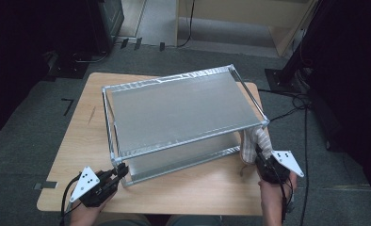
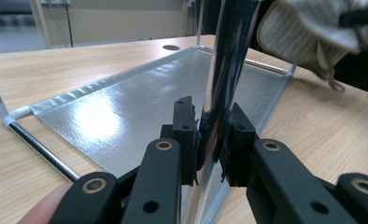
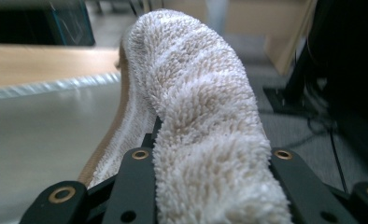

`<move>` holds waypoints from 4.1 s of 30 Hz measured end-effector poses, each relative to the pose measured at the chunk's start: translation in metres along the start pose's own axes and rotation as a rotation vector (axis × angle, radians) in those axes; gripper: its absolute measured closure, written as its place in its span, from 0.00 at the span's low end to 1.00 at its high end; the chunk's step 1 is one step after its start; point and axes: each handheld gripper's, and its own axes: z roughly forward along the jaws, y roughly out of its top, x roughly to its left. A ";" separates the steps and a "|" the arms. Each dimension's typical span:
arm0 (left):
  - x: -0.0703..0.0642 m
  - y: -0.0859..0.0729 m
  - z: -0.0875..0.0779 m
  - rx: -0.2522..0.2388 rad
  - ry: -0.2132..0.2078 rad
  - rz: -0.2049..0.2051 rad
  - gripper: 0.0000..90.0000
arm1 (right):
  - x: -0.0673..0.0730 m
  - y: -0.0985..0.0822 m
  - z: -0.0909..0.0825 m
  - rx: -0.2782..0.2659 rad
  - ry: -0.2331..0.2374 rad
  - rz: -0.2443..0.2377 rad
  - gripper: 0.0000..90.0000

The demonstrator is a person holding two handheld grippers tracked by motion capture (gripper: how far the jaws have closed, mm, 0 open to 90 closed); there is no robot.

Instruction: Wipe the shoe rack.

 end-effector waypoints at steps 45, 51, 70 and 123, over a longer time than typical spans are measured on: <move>0.026 -0.003 -0.015 -0.019 0.046 -0.063 0.87 | -0.001 -0.057 0.051 0.284 0.074 -0.091 0.66; 0.026 -0.003 -0.015 -0.022 0.044 -0.064 0.87 | -0.012 -0.045 0.036 0.253 0.068 -0.033 0.75; 0.043 -0.008 -0.015 -0.060 -0.014 -0.056 0.86 | -0.016 0.028 -0.060 0.049 0.096 0.004 0.76; 0.000 -0.014 -0.020 -0.051 0.017 -0.069 0.87 | 0.162 0.071 -0.003 -0.146 0.347 -0.124 0.77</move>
